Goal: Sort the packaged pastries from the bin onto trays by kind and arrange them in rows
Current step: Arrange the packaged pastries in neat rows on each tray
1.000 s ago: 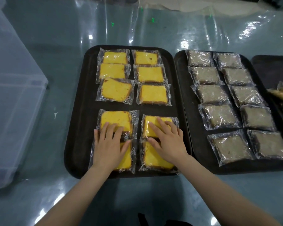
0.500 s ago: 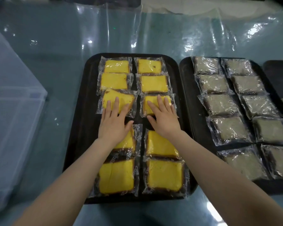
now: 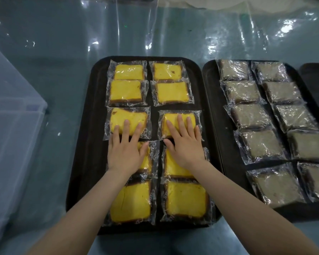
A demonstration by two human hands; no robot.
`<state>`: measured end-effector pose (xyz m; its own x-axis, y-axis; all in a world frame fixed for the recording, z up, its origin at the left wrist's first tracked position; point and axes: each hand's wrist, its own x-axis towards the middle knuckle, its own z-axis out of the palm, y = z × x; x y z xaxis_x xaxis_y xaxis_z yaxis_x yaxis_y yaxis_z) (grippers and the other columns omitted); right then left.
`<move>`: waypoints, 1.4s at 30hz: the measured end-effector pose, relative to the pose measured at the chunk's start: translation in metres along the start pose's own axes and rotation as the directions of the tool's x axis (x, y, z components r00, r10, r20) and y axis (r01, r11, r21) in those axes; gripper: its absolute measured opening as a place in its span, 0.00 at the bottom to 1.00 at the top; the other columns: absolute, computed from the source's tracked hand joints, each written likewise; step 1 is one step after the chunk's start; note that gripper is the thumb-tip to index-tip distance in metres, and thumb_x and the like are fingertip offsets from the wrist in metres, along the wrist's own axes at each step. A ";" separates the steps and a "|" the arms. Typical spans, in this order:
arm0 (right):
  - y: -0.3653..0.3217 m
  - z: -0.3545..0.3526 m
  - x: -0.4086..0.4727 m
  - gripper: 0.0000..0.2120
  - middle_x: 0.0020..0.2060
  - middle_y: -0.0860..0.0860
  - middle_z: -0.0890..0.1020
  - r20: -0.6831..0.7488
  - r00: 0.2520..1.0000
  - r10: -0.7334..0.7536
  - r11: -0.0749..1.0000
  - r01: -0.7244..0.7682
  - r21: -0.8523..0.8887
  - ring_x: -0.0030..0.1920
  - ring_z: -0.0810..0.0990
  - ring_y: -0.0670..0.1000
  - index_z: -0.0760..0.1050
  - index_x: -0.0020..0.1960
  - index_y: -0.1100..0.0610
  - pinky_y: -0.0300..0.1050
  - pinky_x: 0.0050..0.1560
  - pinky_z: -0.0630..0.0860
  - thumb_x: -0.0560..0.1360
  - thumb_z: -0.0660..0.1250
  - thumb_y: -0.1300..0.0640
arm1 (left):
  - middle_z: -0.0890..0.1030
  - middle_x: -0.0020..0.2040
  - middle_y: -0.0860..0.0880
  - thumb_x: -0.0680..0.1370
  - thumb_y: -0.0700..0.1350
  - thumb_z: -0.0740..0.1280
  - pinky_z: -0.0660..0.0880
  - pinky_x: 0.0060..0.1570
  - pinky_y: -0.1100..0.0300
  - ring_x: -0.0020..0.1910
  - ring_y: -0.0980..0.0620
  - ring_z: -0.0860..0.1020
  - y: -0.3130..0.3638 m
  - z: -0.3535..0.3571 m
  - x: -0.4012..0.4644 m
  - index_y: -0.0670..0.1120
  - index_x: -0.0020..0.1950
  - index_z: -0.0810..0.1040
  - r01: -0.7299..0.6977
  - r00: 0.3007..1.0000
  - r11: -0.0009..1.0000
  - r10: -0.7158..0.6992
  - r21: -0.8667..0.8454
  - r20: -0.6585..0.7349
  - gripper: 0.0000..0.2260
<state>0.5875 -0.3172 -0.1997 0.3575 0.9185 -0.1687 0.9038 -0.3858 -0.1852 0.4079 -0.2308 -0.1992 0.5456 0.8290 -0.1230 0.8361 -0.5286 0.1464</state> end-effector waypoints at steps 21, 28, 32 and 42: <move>0.015 -0.021 0.015 0.27 0.76 0.50 0.60 -0.072 0.997 0.024 1.000 -0.024 0.001 0.76 0.55 0.54 0.60 0.76 0.47 0.56 0.72 0.55 0.79 0.47 0.39 | 0.38 0.77 0.46 0.74 0.70 0.42 0.37 0.70 0.44 0.74 0.46 0.35 0.004 -0.010 0.042 0.54 0.76 0.40 -0.089 0.995 0.995 0.091 -0.040 0.048 0.35; 0.012 -0.001 -0.028 0.34 0.78 0.50 0.42 0.006 1.000 -0.020 0.998 0.020 -0.056 0.76 0.34 0.55 0.43 0.78 0.44 0.60 0.74 0.36 0.76 0.38 0.31 | 0.37 0.76 0.43 0.73 0.72 0.37 0.34 0.69 0.42 0.74 0.44 0.35 0.008 0.005 -0.004 0.54 0.76 0.34 -0.079 0.997 0.995 0.078 0.062 0.019 0.37; 0.005 0.002 -0.030 0.35 0.78 0.52 0.45 -0.019 1.000 -0.018 1.000 0.017 -0.020 0.77 0.37 0.55 0.47 0.78 0.48 0.56 0.74 0.36 0.77 0.38 0.32 | 0.40 0.76 0.42 0.75 0.68 0.39 0.36 0.70 0.44 0.75 0.43 0.38 0.007 0.007 -0.010 0.53 0.76 0.37 -0.096 0.995 0.992 0.096 0.079 0.004 0.34; -0.003 -0.002 -0.024 0.32 0.78 0.51 0.49 -0.036 0.996 -0.083 0.993 0.086 0.078 0.76 0.38 0.49 0.51 0.78 0.53 0.46 0.74 0.35 0.79 0.43 0.38 | 0.40 0.77 0.44 0.77 0.60 0.46 0.41 0.73 0.48 0.75 0.47 0.40 -0.011 0.004 -0.011 0.48 0.76 0.38 -0.097 0.995 0.995 0.097 0.024 -0.024 0.33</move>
<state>0.5767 -0.3375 -0.1934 0.2893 0.9500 -0.1177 0.9099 -0.3111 -0.2744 0.3932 -0.2350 -0.2029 0.6228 0.7778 -0.0844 0.7806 -0.6104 0.1342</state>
